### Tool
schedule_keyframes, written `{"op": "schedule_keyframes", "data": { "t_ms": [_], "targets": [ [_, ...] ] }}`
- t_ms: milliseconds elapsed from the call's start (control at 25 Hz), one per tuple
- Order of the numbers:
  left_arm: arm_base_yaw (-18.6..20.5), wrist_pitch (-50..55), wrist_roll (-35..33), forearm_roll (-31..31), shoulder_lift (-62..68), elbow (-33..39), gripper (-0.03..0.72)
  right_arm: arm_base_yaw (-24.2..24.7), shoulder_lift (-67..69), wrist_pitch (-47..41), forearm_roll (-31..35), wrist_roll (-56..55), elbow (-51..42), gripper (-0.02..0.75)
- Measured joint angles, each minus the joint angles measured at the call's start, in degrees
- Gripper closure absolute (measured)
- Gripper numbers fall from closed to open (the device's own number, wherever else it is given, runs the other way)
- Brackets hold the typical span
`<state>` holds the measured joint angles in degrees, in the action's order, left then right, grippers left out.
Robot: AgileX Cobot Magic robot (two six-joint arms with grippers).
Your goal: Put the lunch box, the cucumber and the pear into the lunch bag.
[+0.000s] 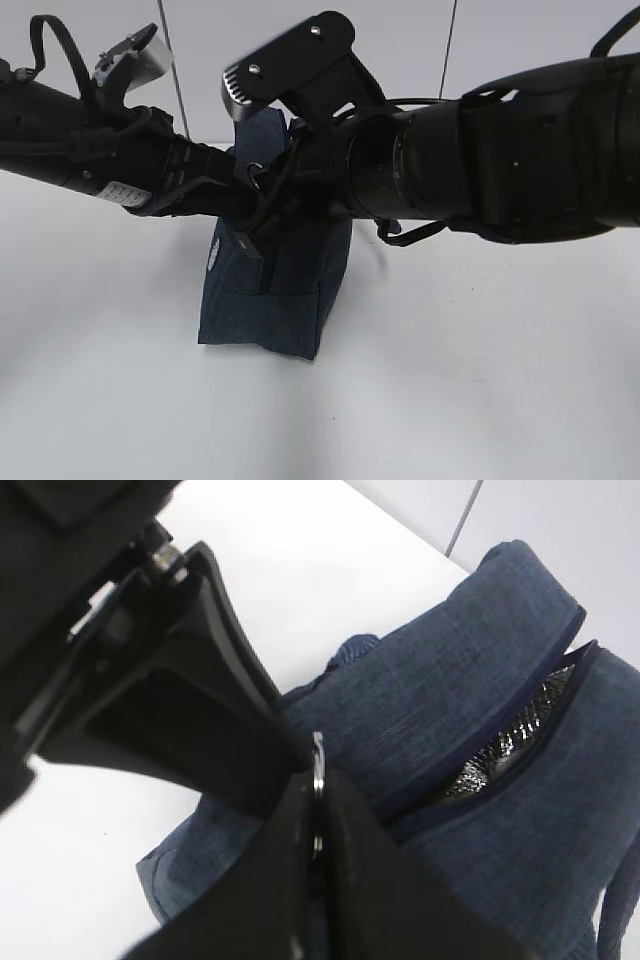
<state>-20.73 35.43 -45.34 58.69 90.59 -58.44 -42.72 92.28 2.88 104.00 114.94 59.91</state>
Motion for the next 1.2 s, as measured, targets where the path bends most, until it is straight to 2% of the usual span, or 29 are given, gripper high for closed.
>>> {"op": "schedule_keyframes", "data": {
  "t_ms": [320,760,880,1040,1200],
  "targets": [
    [0.0,2.4,0.0,0.0,0.0,0.0,0.528,0.0,-0.2,0.0,0.0,0.1,0.7,0.72],
    [0.0,5.8,0.0,-0.7,0.0,0.0,0.527,0.0,-0.2,2.3,0.0,2.1,3.3,0.72],
    [0.0,6.7,0.0,-1.1,0.0,0.0,0.56,0.0,-0.2,2.5,0.0,2.6,3.4,0.72],
    [0.0,6.9,0.0,-2.2,0.0,0.0,0.654,0.0,-0.2,2.6,0.0,2.6,3.4,0.72],
    [0.0,6.9,0.0,-2.4,0.0,0.0,0.676,0.0,-0.2,2.6,0.0,2.6,3.4,0.72]
  ]
}}
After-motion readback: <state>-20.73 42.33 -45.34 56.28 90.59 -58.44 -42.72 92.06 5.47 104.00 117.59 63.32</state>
